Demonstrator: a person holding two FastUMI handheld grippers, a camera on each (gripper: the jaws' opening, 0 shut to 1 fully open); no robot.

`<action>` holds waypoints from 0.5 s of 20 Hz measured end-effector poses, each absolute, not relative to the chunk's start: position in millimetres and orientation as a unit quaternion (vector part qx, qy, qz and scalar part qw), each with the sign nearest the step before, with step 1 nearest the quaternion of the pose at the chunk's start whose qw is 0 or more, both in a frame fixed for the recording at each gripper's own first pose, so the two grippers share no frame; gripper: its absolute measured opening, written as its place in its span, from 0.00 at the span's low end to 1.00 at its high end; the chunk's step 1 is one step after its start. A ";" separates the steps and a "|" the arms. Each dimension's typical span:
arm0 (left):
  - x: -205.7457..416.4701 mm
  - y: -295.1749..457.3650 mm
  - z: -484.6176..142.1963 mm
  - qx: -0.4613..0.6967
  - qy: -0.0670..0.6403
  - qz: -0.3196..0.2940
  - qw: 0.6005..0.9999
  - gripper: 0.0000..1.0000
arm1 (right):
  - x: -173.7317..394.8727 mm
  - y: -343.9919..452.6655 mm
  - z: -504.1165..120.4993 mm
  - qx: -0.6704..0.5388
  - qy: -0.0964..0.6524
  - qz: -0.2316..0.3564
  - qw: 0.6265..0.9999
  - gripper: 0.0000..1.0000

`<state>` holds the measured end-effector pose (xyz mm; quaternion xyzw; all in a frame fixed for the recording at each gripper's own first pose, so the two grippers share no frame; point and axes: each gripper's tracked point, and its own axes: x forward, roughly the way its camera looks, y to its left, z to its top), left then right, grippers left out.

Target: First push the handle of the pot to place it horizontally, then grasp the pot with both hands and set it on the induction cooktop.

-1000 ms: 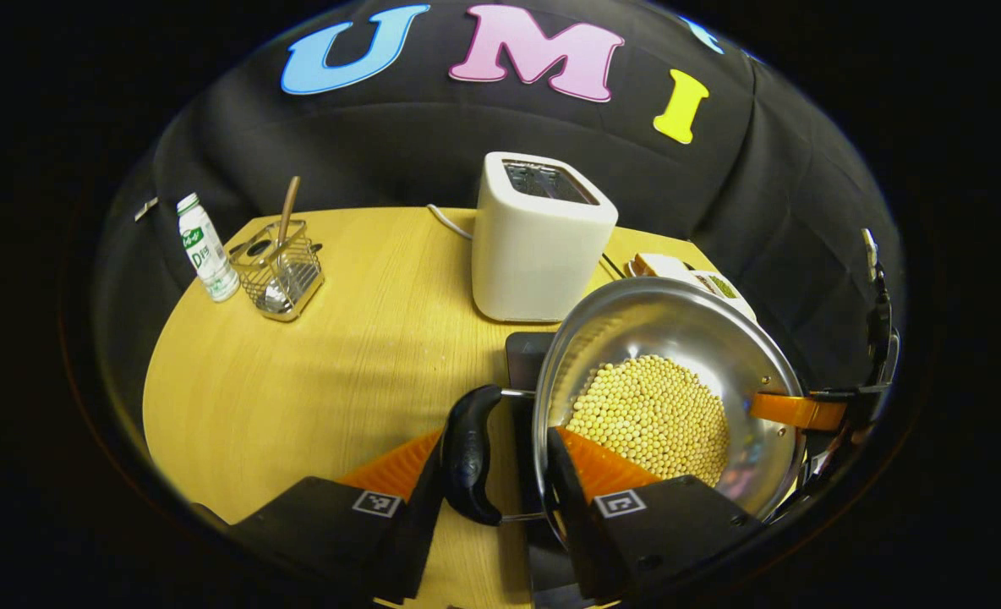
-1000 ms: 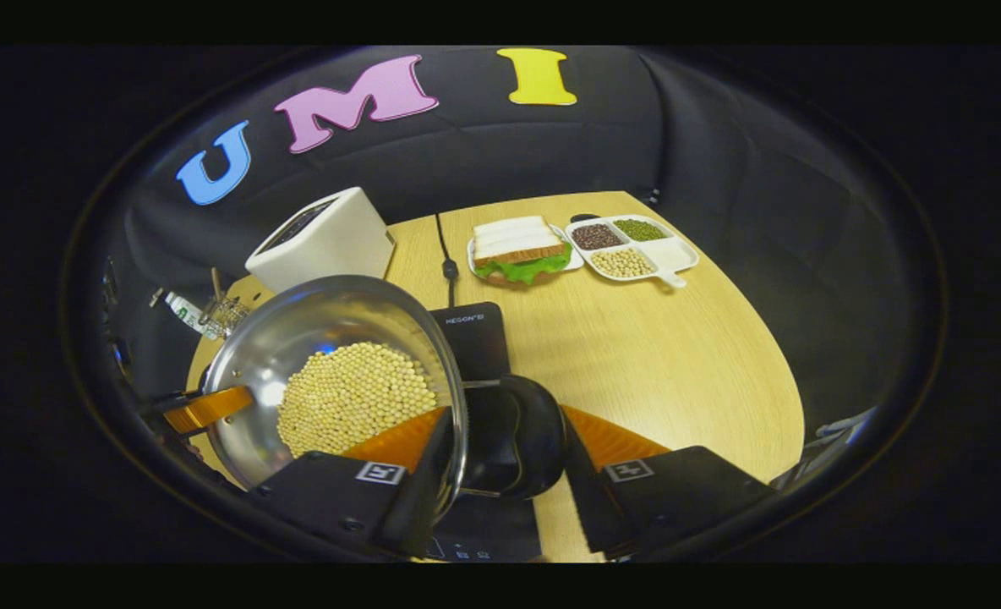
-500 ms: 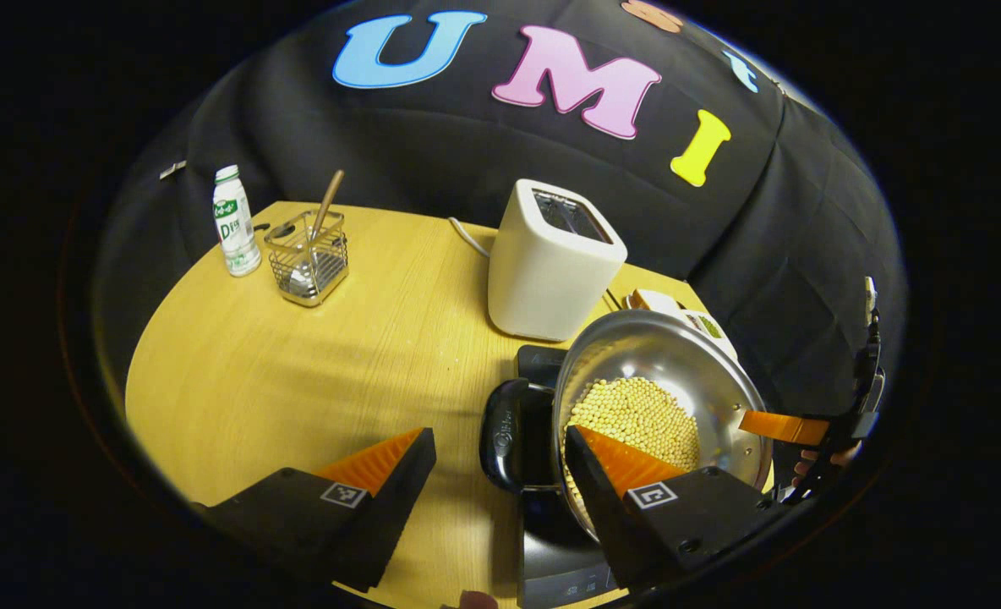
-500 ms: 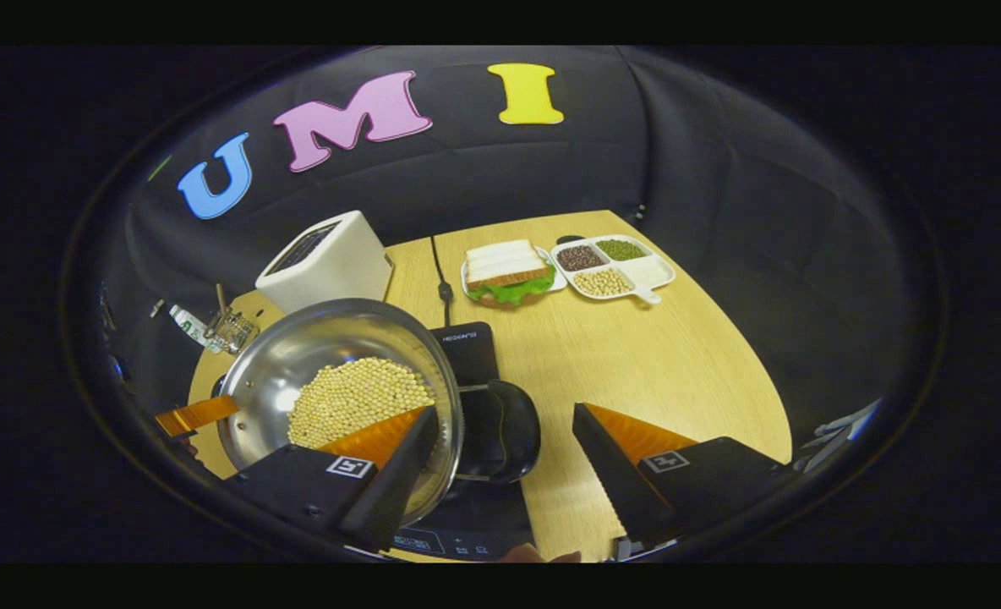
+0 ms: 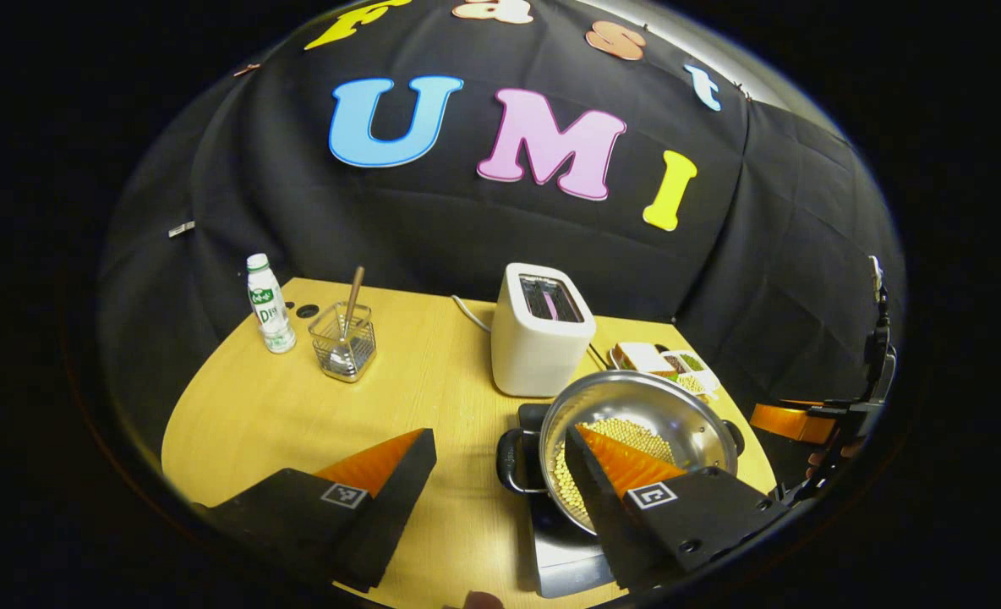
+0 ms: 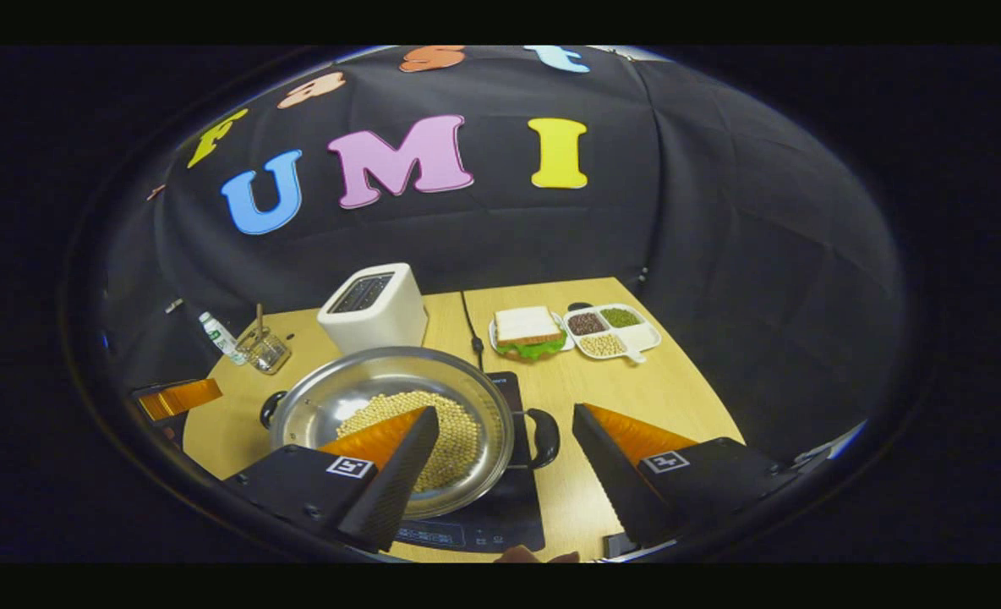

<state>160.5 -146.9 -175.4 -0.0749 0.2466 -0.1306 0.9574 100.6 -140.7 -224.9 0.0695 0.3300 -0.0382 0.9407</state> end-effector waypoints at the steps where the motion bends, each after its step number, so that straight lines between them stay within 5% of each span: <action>1: 156.4 -143.3 -163.0 -0.078 0.235 -0.131 0.960 0.96 | 97.6 -138.7 -211.7 0.070 0.317 -0.039 0.945 0.99; 10: 119.0 -109.8 -64.6 -0.055 0.127 -0.129 0.982 0.95 | 75.5 -106.0 -107.6 0.074 0.199 -0.043 0.976 0.99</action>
